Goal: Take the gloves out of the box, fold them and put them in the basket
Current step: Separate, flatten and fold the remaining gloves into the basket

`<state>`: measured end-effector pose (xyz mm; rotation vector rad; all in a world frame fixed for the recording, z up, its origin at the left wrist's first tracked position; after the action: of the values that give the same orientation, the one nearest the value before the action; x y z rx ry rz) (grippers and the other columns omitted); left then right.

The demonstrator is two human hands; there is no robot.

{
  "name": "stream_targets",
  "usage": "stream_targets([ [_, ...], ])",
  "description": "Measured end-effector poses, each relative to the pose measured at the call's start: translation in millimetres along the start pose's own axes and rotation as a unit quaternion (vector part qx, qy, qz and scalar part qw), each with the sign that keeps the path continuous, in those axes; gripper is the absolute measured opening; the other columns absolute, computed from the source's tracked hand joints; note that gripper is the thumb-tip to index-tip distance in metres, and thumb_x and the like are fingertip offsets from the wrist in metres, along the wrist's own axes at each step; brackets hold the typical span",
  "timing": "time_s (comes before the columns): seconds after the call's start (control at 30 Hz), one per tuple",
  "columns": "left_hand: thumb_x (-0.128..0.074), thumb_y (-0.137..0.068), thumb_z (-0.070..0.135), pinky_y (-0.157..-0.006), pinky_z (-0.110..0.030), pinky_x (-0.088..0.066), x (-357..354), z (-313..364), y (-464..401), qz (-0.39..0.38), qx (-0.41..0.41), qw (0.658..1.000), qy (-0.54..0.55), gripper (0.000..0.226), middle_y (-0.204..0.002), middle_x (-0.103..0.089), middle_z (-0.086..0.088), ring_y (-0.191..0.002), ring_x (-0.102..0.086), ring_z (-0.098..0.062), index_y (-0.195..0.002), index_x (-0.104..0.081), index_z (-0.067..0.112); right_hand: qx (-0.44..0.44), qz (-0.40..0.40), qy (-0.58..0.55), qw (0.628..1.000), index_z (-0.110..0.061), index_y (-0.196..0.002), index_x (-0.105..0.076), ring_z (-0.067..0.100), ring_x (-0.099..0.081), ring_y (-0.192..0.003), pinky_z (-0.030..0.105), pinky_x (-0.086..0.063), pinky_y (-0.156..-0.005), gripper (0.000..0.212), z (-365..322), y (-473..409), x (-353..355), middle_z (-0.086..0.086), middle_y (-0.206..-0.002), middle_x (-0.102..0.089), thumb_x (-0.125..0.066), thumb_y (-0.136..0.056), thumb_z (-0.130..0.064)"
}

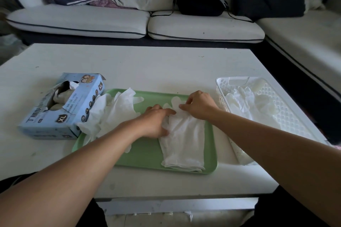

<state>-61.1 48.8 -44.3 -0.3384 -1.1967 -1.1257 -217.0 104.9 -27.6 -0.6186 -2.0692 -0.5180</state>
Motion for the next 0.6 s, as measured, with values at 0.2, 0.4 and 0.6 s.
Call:
stream_targets([
  [0.2, -0.063, -0.095, 0.021, -0.113, -0.030, -0.033, 5, 4, -4, 0.002, 0.003, 0.999, 0.037, 0.063, -0.156, -0.038, -0.006, -0.145, -0.037, -0.024, -0.154, -0.041, 0.020, -0.037, 0.036, -0.043, 0.998, -0.005, -0.074, -0.070, 0.018, -0.062, -0.064, 0.022, -0.047, -0.049, 0.012, 3, -7, 4, 0.000, -0.065, -0.064, -0.073, -0.076, -0.017],
  [0.4, -0.059, -0.094, 0.012, -0.118, -0.028, -0.030, 4, 5, -6, 0.010, -0.011, 0.999, 0.038, 0.061, -0.159, -0.038, -0.002, -0.146, -0.035, -0.020, -0.153, -0.041, 0.014, -0.073, -0.002, -0.004, 0.997, -0.009, -0.080, -0.072, 0.022, -0.068, -0.070, 0.030, -0.058, -0.058, 0.017, 20, -11, -2, 0.007, -0.082, -0.071, -0.073, -0.067, -0.019],
  [0.6, -0.055, -0.098, 0.011, -0.118, -0.021, -0.020, 6, 14, -6, 0.025, -0.046, 0.999, 0.010, 0.056, -0.163, -0.032, 0.000, -0.150, -0.029, -0.017, -0.153, -0.041, 0.010, -0.036, 0.031, 0.004, 0.999, -0.014, -0.110, -0.057, 0.026, -0.064, -0.088, 0.032, -0.053, -0.072, 0.037, 15, -11, 8, 0.004, -0.100, -0.059, -0.075, -0.080, -0.023],
])
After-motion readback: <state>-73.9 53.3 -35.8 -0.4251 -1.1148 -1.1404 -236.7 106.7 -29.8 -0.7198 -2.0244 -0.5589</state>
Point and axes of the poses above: each hand's wrist, its own y-axis away from the middle knuckle, its own x-axis out of the back of the hand, z = x × y, the point moved 8 cm from there along -y, towards the middle knuckle
